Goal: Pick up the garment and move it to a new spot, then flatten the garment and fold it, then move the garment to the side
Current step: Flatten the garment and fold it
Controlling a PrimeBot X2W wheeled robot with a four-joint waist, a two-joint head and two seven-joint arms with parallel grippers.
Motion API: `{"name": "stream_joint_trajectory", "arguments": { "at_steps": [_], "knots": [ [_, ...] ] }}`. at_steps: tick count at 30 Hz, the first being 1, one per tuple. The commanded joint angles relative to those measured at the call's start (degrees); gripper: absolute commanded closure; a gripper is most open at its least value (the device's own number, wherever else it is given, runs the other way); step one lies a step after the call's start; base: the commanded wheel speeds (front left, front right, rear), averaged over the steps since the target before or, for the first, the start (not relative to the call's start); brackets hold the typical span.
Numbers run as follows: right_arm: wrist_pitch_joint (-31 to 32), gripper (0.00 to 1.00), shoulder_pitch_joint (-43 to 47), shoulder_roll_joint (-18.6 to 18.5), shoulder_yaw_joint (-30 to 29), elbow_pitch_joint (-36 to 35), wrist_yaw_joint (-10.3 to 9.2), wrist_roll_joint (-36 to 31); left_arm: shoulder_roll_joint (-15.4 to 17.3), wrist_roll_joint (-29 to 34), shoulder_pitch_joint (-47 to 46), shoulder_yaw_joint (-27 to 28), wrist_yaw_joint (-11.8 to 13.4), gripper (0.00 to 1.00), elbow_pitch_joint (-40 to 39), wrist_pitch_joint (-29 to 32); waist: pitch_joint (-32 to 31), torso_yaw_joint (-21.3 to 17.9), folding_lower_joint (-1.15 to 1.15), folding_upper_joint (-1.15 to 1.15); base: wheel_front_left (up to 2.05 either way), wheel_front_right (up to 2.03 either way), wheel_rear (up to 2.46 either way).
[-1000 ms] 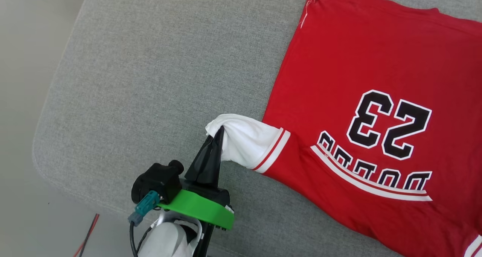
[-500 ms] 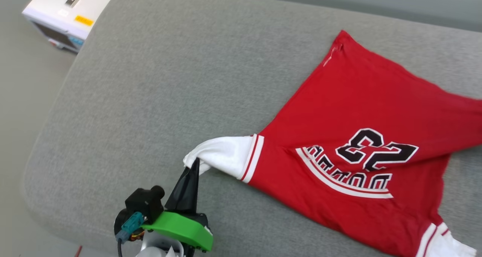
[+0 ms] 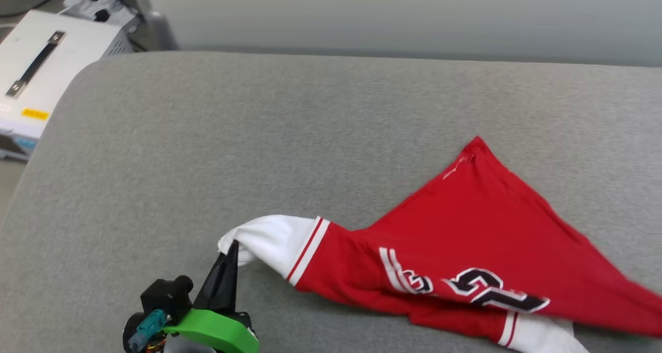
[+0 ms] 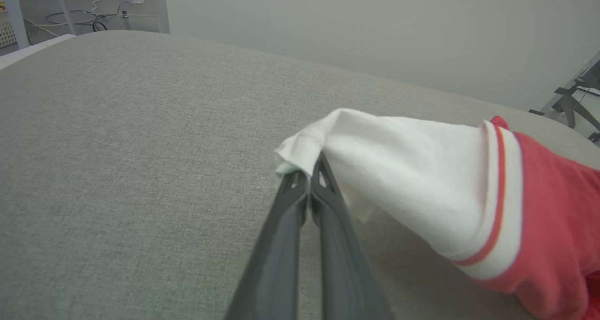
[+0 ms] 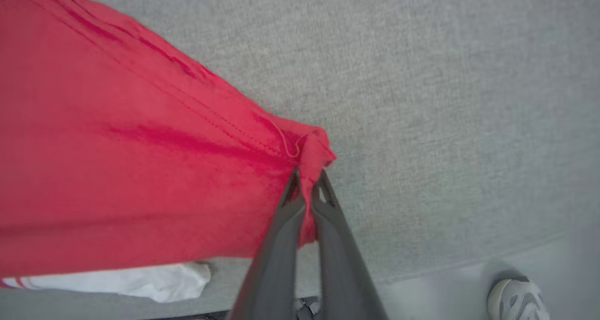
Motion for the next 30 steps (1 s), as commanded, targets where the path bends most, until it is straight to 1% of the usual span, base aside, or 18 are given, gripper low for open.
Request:
{"name": "stream_joint_trajectory", "arguments": {
  "at_steps": [1, 6, 8, 10, 11, 12, 13, 15, 17, 20, 22, 23, 24, 26, 28, 30],
  "knots": [
    [-0.36, 1.0, 2.1, 1.95, -0.99, -0.95, -0.04, 0.1, 0.63, -0.34, 0.62, 0.65, 0.33, 1.0, 0.28, -0.35, -2.72, -4.04, 0.0, 0.0, 0.0, 0.0, 0.0],
    [-2.17, 1.0, 8.6, 9.37, -3.14, -1.75, -0.04, -0.69, 1.08, -0.57, 0.91, 0.99, 0.31, 1.0, 1.32, -0.35, -3.13, -5.91, 0.0, 0.0, 0.0, 0.0, 0.0],
    [-3.32, 1.0, 9.93, 11.93, -3.53, -1.68, -0.04, -0.57, 1.11, -0.71, 0.99, 0.95, 0.28, 1.0, 1.63, -0.35, -3.21, -6.42, 0.0, 0.0, 0.0, 0.0, 0.0],
    [-4.6, 1.0, 10.76, 13.67, -3.93, -1.46, -0.04, -0.52, 1.12, -0.8, 0.97, 0.75, 0.2, 1.0, 1.91, -0.35, -3.16, -6.71, 0.0, 0.0, 0.0, 0.0, 0.0],
    [-5.61, 0.82, 10.78, 14.27, -3.98, -1.24, -0.04, -0.26, 1.12, -0.83, 0.96, 0.68, 0.19, 1.0, 2.01, -0.35, -3.14, -6.82, 0.0, 0.0, 0.0, 0.0, 0.0],
    [-7.26, 0.22, 10.54, 14.9, -3.89, -0.95, -0.04, 0.4, 1.11, -0.87, 0.95, 0.59, 0.2, 1.0, 2.11, -0.35, -3.09, -6.93, 0.0, 0.0, 0.0, 0.0, 0.0],
    [-8.93, 0.0, 10.27, 15.26, -3.74, -0.73, -0.04, 0.99, 1.1, -0.91, 0.93, 0.51, 0.19, 1.0, 2.19, -0.35, -3.05, -6.97, 0.0, 0.0, 0.0, 0.0, 0.0],
    [-13.13, 0.0, 9.74, 15.71, -3.09, -0.25, -0.04, 1.88, 1.07, -0.95, 0.78, 0.29, 0.17, 1.0, 2.35, -0.32, -2.94, -6.92, 0.0, 0.0, 0.0, 0.0, 0.0],
    [-18.65, 0.0, 8.89, 15.82, -2.48, -0.19, -0.04, 2.23, 1.02, -0.97, 0.56, 0.05, 0.16, 1.0, 2.44, -0.29, -2.85, -6.75, 0.0, 0.0, 0.0, 0.0, 0.0],
    [-28.88, 0.0, 7.03, 15.54, -2.35, -0.12, -0.04, 1.43, 0.9, -0.99, 0.08, -0.43, 0.1, 1.0, 2.51, -0.17, -2.64, -6.27, 0.0, 0.0, 0.0, 0.0, 0.0],
    [-34.91, 0.0, 5.62, 14.98, -1.37, 0.32, -0.04, 0.65, 0.77, -0.95, -0.34, -0.84, 0.04, 1.0, 2.5, -0.09, -2.45, -5.8, 0.0, 0.0, 0.0, 0.0, 0.0],
    [-36.74, 0.0, 5.23, 14.72, -0.94, 0.49, -0.04, 0.39, 0.72, -0.95, -0.5, -0.97, 0.0, 1.0, 2.47, -0.08, -2.39, -5.62, 0.0, 0.0, 0.0, 0.0, 0.0],
    [-40.35, 0.0, 4.37, 14.27, -0.15, 0.73, -0.04, 0.15, 0.62, -0.97, -0.82, -1.24, -0.09, 1.0, 2.46, -0.07, -2.28, -5.2, 0.0, 0.0, 0.0, 0.0, 0.0],
    [-45.07, 0.0, 3.09, 13.31, 1.36, 1.02, -0.04, -0.41, 0.4, -0.99, -1.5, -1.75, -0.33, 1.0, 2.44, -0.08, -1.86, -4.35, 0.0, 0.0, 0.0, 0.0, 0.0],
    [-48.42, 0.0, 1.4, 12.58, 3.56, 1.47, -0.04, -0.61, 0.25, -0.95, -2.31, -2.08, -0.51, 1.0, 2.47, -0.11, -1.25, -3.66, 0.0, 0.0, 0.0, 0.0, 0.0],
    [-49.97, 0.0, -0.88, 11.39, 6.09, 2.38, -0.04, -0.77, -0.02, -0.85, -3.21, -2.52, -0.66, 1.0, 2.51, -0.14, -0.35, -2.89, 0.0, 0.0, 0.0, 0.0, 0.0]
  ]
}}
